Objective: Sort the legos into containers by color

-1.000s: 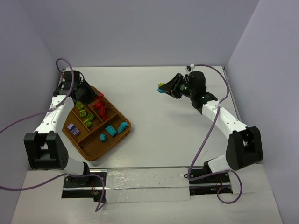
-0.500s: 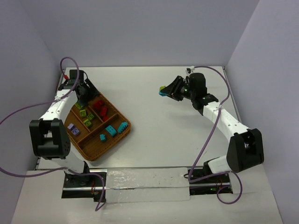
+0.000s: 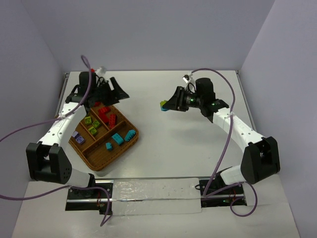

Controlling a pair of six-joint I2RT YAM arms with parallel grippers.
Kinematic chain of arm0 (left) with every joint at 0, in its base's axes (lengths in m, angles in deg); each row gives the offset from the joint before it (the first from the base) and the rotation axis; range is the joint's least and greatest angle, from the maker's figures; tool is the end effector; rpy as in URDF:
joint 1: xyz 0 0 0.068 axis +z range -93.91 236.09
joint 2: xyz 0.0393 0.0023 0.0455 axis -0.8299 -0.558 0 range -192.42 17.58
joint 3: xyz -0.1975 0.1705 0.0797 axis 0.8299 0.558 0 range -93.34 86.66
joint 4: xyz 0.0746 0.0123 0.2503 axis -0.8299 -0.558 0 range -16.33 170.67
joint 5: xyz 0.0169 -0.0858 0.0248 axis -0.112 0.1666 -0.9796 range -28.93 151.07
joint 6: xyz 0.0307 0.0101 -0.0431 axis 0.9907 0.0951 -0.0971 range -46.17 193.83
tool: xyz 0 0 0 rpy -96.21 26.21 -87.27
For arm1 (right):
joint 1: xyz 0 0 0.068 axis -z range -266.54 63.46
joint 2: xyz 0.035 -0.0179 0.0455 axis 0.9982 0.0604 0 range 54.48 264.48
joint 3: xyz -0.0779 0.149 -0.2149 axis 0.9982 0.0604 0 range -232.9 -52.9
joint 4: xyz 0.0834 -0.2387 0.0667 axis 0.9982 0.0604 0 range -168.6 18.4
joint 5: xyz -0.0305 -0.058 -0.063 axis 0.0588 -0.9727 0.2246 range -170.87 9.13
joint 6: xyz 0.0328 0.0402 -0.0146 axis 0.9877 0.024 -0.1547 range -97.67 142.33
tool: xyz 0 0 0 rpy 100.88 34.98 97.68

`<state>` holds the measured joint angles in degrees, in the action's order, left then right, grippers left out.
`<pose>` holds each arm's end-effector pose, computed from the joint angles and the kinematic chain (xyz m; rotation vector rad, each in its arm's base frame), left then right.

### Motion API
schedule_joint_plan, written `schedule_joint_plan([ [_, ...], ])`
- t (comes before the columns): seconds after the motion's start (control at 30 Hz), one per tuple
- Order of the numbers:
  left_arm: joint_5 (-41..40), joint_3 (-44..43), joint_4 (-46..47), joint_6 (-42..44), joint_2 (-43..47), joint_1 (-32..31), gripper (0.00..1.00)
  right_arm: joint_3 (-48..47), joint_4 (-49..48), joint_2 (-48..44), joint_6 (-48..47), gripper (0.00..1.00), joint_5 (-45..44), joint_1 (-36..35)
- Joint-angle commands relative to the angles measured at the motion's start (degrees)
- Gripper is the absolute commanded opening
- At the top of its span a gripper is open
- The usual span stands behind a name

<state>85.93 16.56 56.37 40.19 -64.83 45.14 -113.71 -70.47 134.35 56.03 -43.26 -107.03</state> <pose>0.3139 -0.0759 0.3182 -0.2005 2.2836 -0.8993 0.2881 0.1309 0.3034 -0.1948 2.1668 1.2380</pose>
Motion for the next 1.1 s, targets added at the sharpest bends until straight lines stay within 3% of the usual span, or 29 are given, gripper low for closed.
schedule_joint_plan([
  [0.0, 18.54, 2.99, 11.49, 1.87, 0.62, -4.87, 0.77, -1.39, -2.92, -1.66, -3.09, 0.0, 9.43, -1.71],
  [0.17, 26.02, 4.5, 19.43, -3.92, -0.24, -7.34, 0.77, -3.94, 1.56, -1.15, -6.61, 0.0, 8.32, -2.93],
  [0.3, 27.57, 3.79, 23.67, -7.88, -0.64, -7.82, 0.77, -5.89, 6.45, 0.45, -7.38, 0.0, 3.93, -3.37],
  [0.37, 25.83, 2.85, 21.39, -7.34, -1.07, -7.95, 0.77, -6.45, 8.04, 0.59, -7.43, 0.0, 1.05, -3.75],
  [0.5, 16.46, 0.15, 12.58, -5.37, -2.48, -7.95, 0.74, -9.02, 14.77, 1.51, -7.97, 0.0, -14.95, -4.86],
  [0.53, 13.94, -1.14, 8.25, -4.75, -2.85, -7.95, 0.73, -11.09, 19.09, 2.81, -9.08, 0.0, -23.35, -6.05],
  [0.67, 4.6, -2.78, 0.82, -4.22, -4.04, -7.95, 0.72, -15.16, 27.7, 8.16, -13.21, 0.0, -37.75, -10.33],
  [0.83, -2.88, -1.94, -2.5, -4.91, -3.35, -7.87, 0.72, -14.8, 29.75, 15.39, -14.89, 0.01, -42.48, -14.67],
  [1.07, -4.92, 0.55, -0.57, -4.92, -1.76, -7.87, 0.74, -12.0, 22.26, 21.89, -17.61, 0.19, -48.58, -19.94],
])
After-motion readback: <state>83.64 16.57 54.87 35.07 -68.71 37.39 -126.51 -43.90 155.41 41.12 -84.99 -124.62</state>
